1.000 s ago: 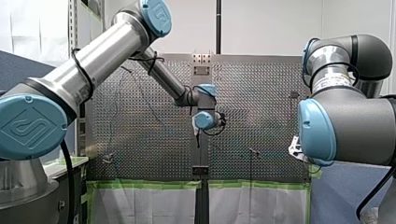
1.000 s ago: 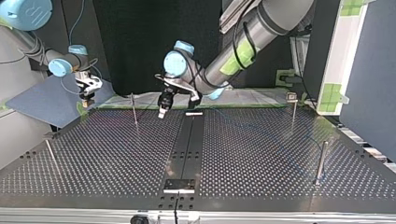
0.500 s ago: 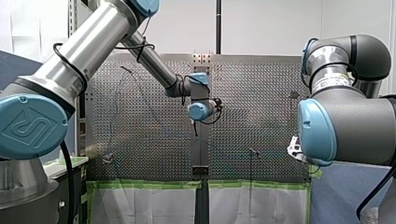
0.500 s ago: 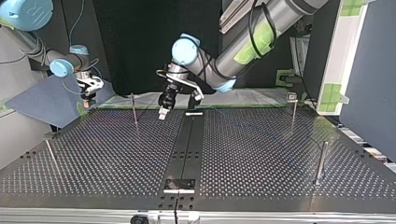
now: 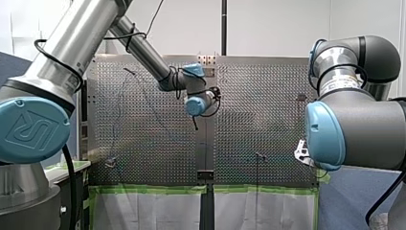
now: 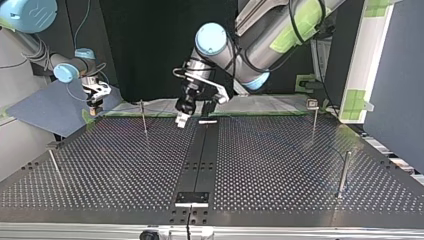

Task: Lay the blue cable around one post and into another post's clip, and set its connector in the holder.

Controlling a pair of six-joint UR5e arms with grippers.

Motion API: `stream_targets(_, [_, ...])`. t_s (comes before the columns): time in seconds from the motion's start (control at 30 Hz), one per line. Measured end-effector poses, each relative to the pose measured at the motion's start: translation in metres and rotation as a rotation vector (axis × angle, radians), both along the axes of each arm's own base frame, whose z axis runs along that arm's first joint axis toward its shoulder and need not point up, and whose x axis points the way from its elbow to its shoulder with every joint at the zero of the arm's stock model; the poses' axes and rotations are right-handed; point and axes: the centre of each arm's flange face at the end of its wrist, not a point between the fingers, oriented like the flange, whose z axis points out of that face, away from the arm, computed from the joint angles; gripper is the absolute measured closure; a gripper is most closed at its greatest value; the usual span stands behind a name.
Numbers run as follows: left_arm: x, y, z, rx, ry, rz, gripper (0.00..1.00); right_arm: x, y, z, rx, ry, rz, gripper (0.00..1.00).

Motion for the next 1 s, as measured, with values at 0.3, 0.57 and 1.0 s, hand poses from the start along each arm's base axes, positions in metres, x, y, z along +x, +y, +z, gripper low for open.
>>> stream_targets(0.3, [-0.017,0.039,0.019,0.006,-0.027,0.100,0.00,0.002,0.001,0.000,0.000,-0.004,0.014,1.00])
stream_targets(0.57, [-0.041,0.063,0.029,0.015,-0.034,0.129,0.00,0.004,0.001,0.000,0.001,-0.008,0.033,1.00])
stream_targets(1.0, [-0.075,0.094,-0.024,0.091,0.078,0.154,0.00,0.004,0.001,0.000,-0.001,-0.008,0.037,1.00])
